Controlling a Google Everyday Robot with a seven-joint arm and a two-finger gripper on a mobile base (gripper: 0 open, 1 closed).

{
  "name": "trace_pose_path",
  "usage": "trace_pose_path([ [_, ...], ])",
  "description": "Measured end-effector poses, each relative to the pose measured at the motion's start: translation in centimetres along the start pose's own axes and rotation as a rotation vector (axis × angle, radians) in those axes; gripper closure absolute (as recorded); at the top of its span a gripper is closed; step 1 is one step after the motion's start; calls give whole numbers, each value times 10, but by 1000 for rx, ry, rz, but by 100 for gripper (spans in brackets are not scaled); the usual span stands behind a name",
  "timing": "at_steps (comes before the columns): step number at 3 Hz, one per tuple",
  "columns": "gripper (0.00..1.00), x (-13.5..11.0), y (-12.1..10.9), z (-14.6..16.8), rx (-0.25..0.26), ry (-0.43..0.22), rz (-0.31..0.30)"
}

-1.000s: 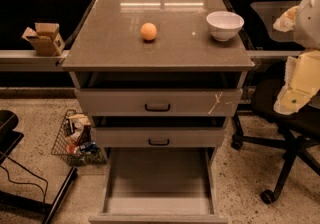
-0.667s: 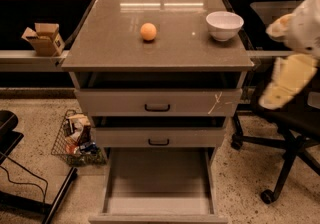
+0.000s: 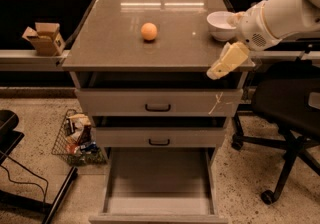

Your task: Place orange into bottom drawer

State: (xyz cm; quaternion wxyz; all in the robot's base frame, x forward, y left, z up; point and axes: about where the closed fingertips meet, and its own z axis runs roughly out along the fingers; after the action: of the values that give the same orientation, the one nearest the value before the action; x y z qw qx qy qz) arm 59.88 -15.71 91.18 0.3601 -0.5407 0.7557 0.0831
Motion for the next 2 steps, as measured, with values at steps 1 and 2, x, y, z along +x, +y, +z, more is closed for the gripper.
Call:
trace_pose_path([
  [1, 0, -44, -42, 37, 115, -59, -25],
  [2, 0, -44, -42, 37, 114, -59, -25],
])
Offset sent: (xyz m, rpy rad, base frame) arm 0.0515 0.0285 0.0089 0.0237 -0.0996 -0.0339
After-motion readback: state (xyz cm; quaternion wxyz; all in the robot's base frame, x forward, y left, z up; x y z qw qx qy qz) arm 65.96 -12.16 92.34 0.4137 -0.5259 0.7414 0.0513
